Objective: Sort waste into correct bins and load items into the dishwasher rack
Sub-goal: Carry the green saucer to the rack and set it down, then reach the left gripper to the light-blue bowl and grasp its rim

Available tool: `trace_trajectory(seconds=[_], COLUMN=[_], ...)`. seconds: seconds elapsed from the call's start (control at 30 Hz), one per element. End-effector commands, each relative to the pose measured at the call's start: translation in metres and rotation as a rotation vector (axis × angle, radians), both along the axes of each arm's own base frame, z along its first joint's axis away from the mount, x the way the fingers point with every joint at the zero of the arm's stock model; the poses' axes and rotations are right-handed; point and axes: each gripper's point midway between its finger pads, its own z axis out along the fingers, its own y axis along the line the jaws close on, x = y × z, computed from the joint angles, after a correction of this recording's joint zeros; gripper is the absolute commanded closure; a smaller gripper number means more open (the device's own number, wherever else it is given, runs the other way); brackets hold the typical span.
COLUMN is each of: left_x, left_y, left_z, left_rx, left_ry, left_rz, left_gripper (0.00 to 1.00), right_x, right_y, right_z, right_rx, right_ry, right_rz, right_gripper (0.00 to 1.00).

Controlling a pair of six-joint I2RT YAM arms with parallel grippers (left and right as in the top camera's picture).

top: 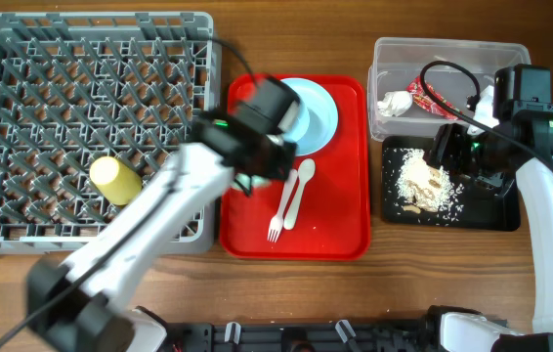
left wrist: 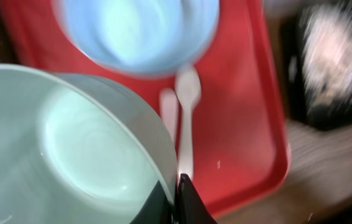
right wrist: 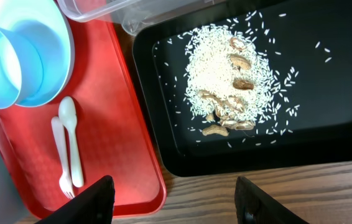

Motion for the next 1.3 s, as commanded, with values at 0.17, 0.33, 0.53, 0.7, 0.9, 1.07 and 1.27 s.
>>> trace_trajectory(seconds=[0.17, 0.33, 0.53, 0.7, 0.9, 1.07, 1.27], left_x=[0.084, 0.111, 0.139, 0.149, 0.136, 0.105, 0.061], left_y=[0.106, 0.152, 0.185, 0.211, 0.253, 0.281, 0.289], left_z=[0.089, 0.083, 0.036, -0.010, -0.035, -0.060, -0.074], left_rx=[-0.357, -0.566, -0.761, -0.786, -0.766, -0.664, -0.598], left_ry=[-0.240, -0.239, -0.136, -0.050, 0.023, 0.175, 0.385], left_rz=[0.050, 0.065, 0.119, 0.211, 0.350, 0.505, 0.620], left_gripper=[0.96, 0.96, 0.96, 0.96, 0.96, 0.96, 0.54], right_x=[0.003, 0.003, 0.003, 0.003, 0.001, 0.001, 0.000], right_y=[-0.002, -0.002, -0.002, -0.002, -0.002, -0.002, -0.002], right_z=[0.008, 0.008, 0.008, 0.008, 0.008, 0.008, 0.007], right_rx=[-0.005, -0.005, -0.005, -0.005, -0.004, -0.003, -0.003], right_ry=[-0.028, -0.028, -0.027, -0.027, -0.018, -0.015, -0.014], right_rz=[-0.004, -0.004, -0.004, -0.004, -0.004, -0.008, -0.008], right_gripper=[0.37, 0.38, 0.37, 0.38, 0.38, 0.38, 0.38])
